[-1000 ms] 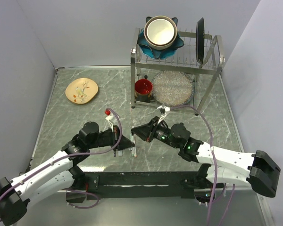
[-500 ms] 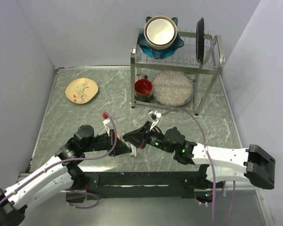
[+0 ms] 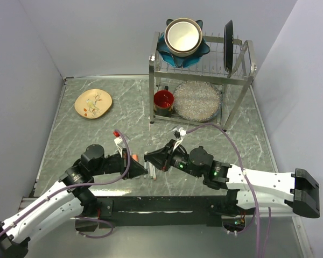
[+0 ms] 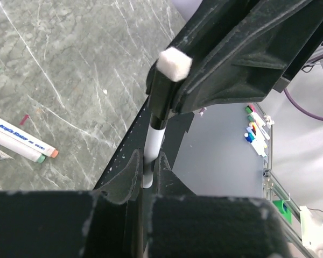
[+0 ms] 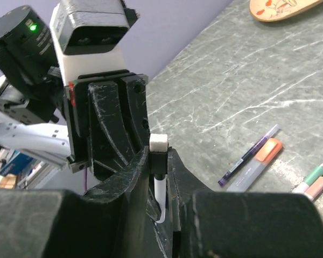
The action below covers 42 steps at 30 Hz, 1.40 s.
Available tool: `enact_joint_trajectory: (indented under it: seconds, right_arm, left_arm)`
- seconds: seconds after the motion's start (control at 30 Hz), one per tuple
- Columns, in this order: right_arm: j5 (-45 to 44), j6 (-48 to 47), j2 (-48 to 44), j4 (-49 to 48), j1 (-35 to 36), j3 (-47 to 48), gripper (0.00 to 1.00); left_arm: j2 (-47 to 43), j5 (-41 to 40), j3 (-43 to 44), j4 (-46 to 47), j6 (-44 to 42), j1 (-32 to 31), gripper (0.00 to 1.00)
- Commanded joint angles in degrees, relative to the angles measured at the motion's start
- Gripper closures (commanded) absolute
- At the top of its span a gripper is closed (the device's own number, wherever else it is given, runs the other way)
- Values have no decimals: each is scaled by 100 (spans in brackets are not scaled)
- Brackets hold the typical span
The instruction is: Insert the pens into the pen caps
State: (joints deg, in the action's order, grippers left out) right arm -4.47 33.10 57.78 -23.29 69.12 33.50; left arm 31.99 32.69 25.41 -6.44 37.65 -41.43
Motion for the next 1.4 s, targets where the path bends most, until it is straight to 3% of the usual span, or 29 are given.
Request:
enact_joint_trajectory:
  seconds: [0.0, 0.07, 0.1, 0.13, 0.23, 0.33, 0.43, 0.57, 0.77, 1.1, 1.3, 1.33, 1.37]
  right_arm:
    - [1152, 460, 155, 1415, 471, -107, 100]
    - [923, 557, 85, 1563, 287, 60, 100]
    - [730, 574, -63, 1721, 42, 200, 100]
    - [685, 583, -143, 1801, -143, 253, 100]
    - [789, 409, -442, 2161, -949, 464, 100]
    - [1087, 23, -469, 2697, -1653, 702, 100]
    - [1246, -181, -277, 3119, -2086, 755, 100]
    - [1361, -59, 241, 3269, -2482, 545, 100]
    - [1484, 451, 1250, 2883, -2491, 508, 100]
    - [1581, 829, 2852, 2338, -2491, 992, 89]
    - [1063, 953, 2634, 2627, -2500, 1028, 57]
    - [1001, 926, 2511, 2689, -2491, 1001, 35]
    - [861, 891, 2188, 2794, -2491, 940, 26]
  left_arm:
    - [44, -1336, 518, 1918, 15, 408, 99]
    - [114, -1064, 526, 1892, 14, 408, 91]
    - [167, -1002, 535, 1831, 6, 408, 79]
    - [194, -905, 544, 1795, -29, 408, 57]
    - [264, -448, 570, 1716, 5, 399, 31]
    - [369, -44, 702, 1611, 23, 399, 13]
    - [405, -200, 922, 1173, -283, 399, 5]
    - [159, -1034, 905, 662, -390, 399, 1]
    - [-271, -2133, 975, 117, -302, 390, 1]
    - [-825, -2644, 966, -323, -302, 399, 1]
    - [-905, -2672, 1071, -551, -442, 399, 1]
    - [-914, -2654, 1071, -569, -469, 399, 1]
    - [-931, -2636, 1071, -604, -478, 399, 1]
